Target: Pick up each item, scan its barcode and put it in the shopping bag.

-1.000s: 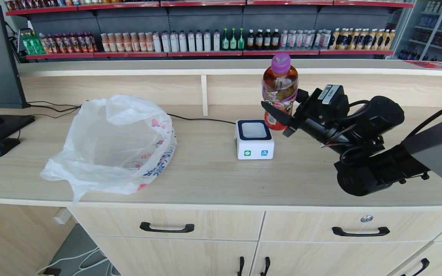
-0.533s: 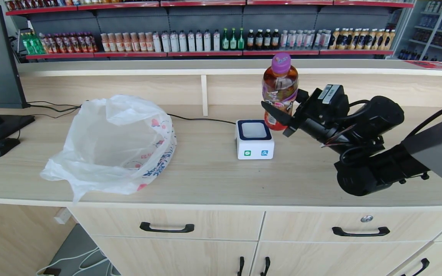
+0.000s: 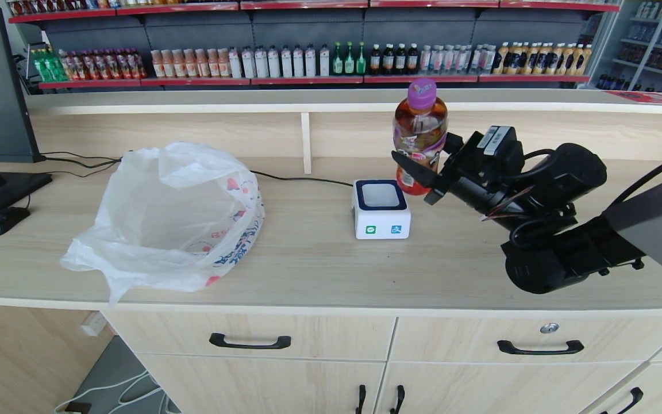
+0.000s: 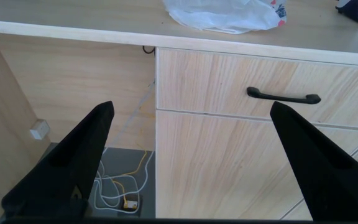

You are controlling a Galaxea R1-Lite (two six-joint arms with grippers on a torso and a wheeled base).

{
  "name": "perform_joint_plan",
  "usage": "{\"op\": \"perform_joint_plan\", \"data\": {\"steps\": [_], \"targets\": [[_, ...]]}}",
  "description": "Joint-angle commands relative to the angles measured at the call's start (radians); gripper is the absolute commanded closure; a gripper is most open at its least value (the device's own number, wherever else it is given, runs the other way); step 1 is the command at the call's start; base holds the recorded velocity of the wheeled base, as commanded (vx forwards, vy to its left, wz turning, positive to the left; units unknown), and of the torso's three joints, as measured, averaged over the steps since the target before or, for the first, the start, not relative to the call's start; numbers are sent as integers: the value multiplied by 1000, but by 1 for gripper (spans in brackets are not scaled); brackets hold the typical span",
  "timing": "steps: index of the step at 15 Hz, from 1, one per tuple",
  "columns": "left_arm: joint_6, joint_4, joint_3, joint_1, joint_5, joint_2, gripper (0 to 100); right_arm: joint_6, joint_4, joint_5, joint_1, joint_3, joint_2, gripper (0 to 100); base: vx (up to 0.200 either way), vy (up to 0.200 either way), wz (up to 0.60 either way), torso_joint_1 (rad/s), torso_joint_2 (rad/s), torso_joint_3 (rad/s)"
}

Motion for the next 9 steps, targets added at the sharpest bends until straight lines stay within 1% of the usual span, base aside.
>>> {"op": "perform_joint_plan", "data": {"steps": [1,9], "targets": [[0,1,0,0,0,1,0,0,-1,0,0,0,-7,100,0,0,0,0,0,0],[0,0,0,0,0,1,0,-2,-1,-1,0,1,-7,100,0,0,0,0,0,0]]}}
